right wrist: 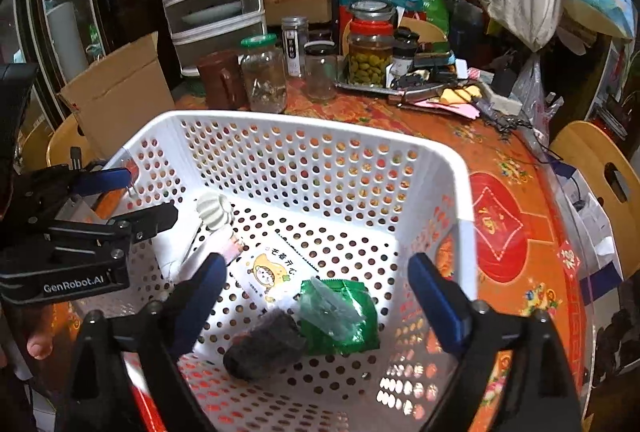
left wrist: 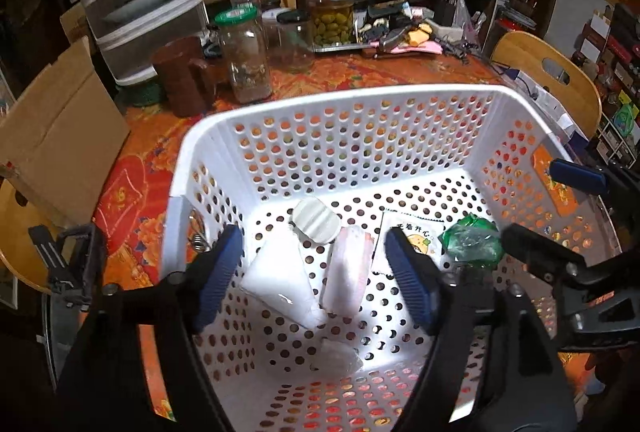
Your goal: Organize soft objects
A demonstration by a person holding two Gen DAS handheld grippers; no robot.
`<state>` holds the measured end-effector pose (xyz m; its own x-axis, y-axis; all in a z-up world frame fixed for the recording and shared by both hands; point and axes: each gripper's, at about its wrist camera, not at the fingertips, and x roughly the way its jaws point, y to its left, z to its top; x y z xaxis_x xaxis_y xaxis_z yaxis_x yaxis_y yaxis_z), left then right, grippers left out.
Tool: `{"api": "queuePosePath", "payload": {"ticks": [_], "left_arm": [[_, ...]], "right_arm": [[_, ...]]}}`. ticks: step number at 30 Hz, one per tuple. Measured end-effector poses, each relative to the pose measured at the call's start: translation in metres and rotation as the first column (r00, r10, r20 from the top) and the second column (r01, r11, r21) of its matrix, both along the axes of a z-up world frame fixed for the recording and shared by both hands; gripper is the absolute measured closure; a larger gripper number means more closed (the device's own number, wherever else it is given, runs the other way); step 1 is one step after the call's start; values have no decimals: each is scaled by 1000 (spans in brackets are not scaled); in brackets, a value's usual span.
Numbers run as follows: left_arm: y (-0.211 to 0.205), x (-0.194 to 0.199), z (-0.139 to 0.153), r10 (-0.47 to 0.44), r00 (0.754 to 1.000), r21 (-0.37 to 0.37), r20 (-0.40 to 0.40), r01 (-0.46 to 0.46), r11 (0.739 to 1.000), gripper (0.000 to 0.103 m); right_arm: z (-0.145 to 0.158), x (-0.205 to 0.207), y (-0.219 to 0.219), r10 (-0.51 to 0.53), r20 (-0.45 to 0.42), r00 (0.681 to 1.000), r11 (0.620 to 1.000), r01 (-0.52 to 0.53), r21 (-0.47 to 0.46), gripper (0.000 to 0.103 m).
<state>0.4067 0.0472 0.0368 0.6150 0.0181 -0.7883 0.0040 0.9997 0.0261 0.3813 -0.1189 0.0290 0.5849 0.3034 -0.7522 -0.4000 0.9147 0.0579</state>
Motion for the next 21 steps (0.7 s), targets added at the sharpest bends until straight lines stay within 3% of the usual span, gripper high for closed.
{"api": "queuePosePath", "payload": {"ticks": [4,14,21], "left_arm": [[1,-20,15,1,998,9,66,-2,1000,0],[0,-106,36,-16,982,-14,187,19,1000,0],[3,-189,27,-2,971,-22,237,7,1000,0]], "right_arm": [[9,-16,-11,-4,19,1000,1000,3,26,4],[21,-89,-34,-90,112,990,996,88,27,3],[21,-176,-40,-171,297,939,983,181,-5,3]]}}
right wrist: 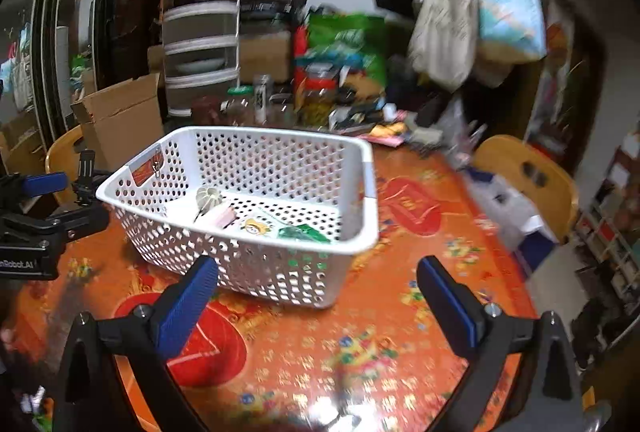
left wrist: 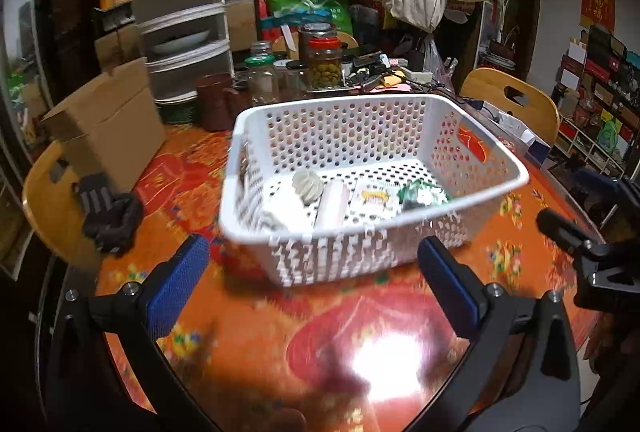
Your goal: Organize soft objects
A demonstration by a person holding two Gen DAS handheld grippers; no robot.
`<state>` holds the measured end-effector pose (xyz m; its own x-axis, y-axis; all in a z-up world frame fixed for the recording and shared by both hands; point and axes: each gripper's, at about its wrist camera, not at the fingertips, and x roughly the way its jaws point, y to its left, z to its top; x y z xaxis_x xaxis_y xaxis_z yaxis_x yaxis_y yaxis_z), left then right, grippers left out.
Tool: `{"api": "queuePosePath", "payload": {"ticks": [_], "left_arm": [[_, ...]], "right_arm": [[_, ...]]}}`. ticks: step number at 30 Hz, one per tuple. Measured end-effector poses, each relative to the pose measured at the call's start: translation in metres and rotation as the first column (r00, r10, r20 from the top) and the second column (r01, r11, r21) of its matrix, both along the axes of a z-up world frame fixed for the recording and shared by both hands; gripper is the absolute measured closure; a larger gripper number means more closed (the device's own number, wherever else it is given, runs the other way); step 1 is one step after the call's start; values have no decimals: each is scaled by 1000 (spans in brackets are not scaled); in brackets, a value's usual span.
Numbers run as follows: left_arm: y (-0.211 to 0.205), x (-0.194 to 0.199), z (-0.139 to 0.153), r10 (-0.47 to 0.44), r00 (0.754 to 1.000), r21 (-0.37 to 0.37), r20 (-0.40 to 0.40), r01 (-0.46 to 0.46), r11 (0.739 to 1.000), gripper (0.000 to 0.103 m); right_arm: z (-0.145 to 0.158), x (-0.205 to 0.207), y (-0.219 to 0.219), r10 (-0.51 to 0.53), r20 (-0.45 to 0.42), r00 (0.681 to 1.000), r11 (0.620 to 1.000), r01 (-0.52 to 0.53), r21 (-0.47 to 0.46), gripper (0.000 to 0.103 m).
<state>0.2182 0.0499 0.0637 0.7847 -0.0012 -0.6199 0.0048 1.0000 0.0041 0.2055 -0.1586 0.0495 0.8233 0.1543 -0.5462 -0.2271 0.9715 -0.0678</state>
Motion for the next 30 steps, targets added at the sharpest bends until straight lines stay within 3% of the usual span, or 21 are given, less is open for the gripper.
{"api": "queuePosePath", "payload": {"ticks": [2,8,10,15,19,24,30], "left_arm": [[0,-25,-5,-4,1000,-12,11,4,1000,0],[4,-85,-14,41,998,-34,46,-39,999,0],[5,-104,-12,47,997,-33,59,-46,998,0],[1,-149,10,45,991,-30,125,-42,999,0],[-10,-181,37,34,987,-42,159,-28,999,0],[-27,-217,59,30,988,-26,149,-26,999,0],[-47,-228,66,13,994,-32,108,-10,999,0]], "right_arm": [[-4,-22,-1,0,34,999,1000,0,16,1],[-18,-69,-12,57,-32,998,981,-50,189,0],[-18,-88,-18,33,-5,999,977,-32,209,0],[7,-126,-23,15,37,999,986,-20,166,0],[43,-164,-33,-3,93,996,982,-14,188,0],[74,-198,-38,20,113,993,987,-38,159,0],[72,-195,-35,31,67,997,993,-38,107,0]]}}
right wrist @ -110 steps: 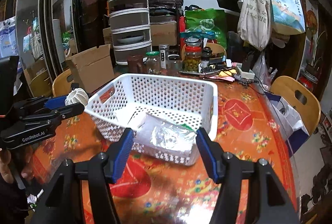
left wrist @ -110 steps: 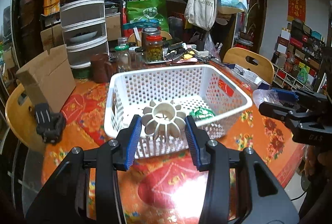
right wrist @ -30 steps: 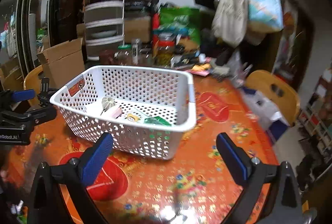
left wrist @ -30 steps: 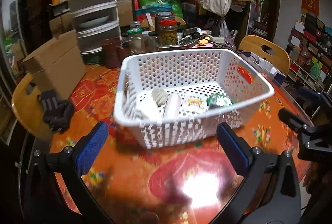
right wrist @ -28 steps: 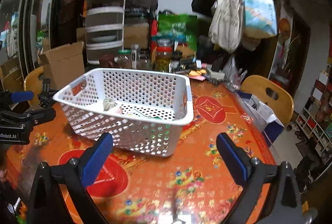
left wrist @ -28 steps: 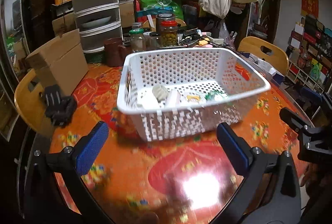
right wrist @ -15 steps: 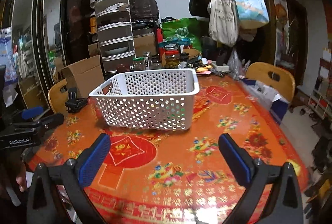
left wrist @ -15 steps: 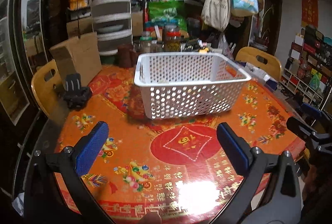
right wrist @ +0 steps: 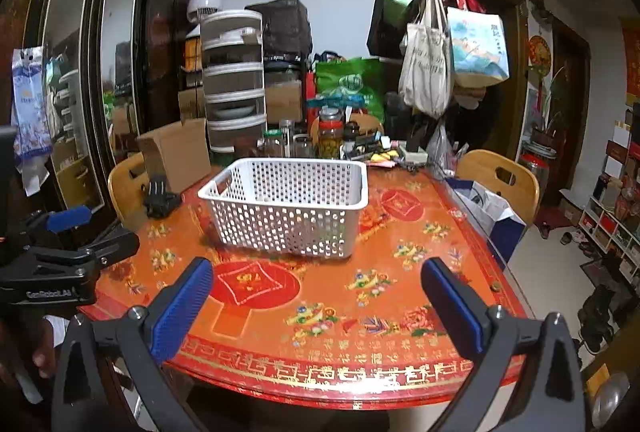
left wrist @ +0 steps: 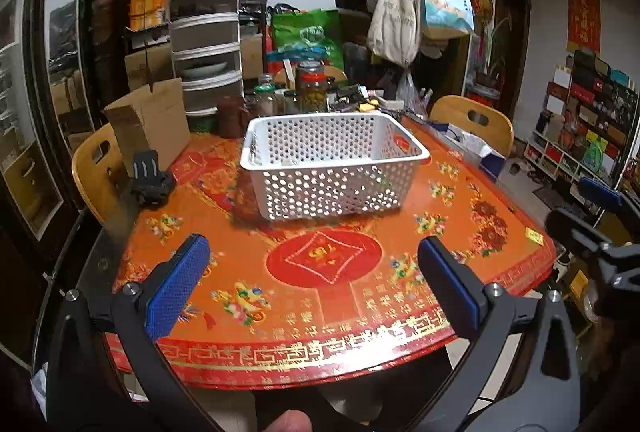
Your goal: Organize soft objects
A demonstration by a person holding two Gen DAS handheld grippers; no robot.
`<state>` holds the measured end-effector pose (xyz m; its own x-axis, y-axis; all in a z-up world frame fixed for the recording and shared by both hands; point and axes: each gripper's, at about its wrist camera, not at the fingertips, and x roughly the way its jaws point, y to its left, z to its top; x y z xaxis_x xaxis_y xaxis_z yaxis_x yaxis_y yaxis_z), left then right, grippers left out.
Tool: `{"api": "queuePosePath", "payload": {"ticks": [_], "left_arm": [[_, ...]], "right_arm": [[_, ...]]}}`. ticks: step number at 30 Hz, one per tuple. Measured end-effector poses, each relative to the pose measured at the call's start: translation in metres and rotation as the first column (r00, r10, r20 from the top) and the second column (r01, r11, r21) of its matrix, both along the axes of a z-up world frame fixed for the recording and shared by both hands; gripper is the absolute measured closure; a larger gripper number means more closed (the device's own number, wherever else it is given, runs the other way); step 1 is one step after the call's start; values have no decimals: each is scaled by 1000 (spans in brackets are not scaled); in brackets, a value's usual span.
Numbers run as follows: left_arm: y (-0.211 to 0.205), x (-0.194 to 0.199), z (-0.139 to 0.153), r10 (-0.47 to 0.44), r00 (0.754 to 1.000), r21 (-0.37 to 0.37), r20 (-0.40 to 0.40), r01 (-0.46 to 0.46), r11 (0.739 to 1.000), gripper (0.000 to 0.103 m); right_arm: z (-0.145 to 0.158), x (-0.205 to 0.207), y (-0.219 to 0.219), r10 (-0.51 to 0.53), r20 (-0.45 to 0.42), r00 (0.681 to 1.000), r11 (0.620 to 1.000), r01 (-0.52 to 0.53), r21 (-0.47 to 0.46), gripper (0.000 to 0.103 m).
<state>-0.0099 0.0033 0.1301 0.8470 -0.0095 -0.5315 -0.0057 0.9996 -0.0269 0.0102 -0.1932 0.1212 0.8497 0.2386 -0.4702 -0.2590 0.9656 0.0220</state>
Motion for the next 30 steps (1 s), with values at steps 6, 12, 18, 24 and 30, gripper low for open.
{"api": "queuePosePath", "payload": {"ticks": [6,12,18,24,30], "left_arm": [[-8,12,-2,8,1000,16,-17,-7,1000,0],[-5,21,-6,-1,999,7,-32,1,1000,0],[-5,24,-10,-5,999,11,-42,6,1000,0],[-5,24,-11,-7,999,9,-42,7,1000,0],[-5,24,-11,-6,999,8,-43,7,1000,0]], "right_arm": [[-15,19,1,17,-54,998,1000,-16,24,0],[-22,24,6,26,-71,997,999,-24,25,0],[-24,26,7,27,-76,997,999,-26,20,0],[-24,26,7,28,-78,997,999,-26,21,0],[-26,27,6,29,-80,996,999,-27,25,0]]}}
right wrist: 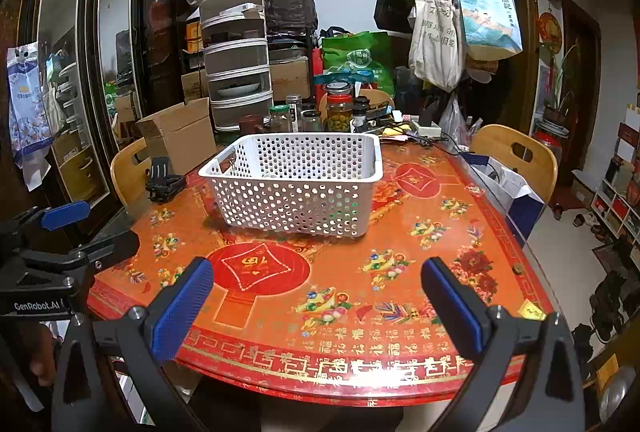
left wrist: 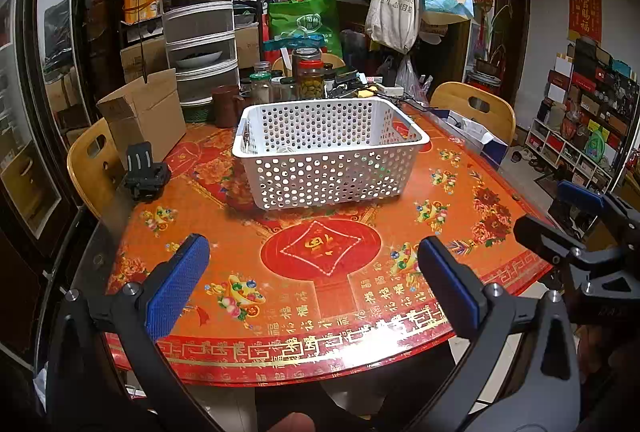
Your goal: Organize soft objects
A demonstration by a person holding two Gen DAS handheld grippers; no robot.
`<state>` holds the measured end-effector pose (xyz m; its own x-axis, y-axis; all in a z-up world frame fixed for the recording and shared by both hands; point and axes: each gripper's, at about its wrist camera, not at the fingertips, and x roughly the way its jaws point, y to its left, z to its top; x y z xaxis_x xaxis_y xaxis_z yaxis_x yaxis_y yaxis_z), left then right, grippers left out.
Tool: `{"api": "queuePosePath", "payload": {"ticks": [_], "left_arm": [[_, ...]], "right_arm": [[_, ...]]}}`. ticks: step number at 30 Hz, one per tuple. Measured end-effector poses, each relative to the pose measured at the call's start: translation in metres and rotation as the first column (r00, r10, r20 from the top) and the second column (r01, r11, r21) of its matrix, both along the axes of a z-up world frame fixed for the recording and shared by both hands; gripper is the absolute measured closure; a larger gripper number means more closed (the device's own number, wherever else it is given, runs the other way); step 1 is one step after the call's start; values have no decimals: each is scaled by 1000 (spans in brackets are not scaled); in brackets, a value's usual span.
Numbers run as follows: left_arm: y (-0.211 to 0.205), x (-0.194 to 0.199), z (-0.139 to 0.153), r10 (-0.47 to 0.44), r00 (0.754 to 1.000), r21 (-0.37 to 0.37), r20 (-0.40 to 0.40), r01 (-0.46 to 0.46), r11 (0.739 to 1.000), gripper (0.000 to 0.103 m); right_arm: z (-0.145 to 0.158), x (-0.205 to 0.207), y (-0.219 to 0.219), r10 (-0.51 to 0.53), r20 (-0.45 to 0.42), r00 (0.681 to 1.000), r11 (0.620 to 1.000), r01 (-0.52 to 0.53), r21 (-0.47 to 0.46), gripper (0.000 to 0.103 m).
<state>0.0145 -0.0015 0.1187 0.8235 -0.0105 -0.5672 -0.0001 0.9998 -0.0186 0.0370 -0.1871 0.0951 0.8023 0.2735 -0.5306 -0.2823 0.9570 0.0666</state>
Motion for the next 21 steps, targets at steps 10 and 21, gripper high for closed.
{"api": "queuePosePath", "payload": {"ticks": [10,21], "left_arm": [[0,0,0,-1,1000,0,0,1,1000,0],[1,0,0,0,1000,-1,-1,0,1000,0]], "right_arm": [[1,-1,1,8,2,1000,1000,-8,2,0],[1,-2,1,9,5,1000,1000,-9,5,0]]}}
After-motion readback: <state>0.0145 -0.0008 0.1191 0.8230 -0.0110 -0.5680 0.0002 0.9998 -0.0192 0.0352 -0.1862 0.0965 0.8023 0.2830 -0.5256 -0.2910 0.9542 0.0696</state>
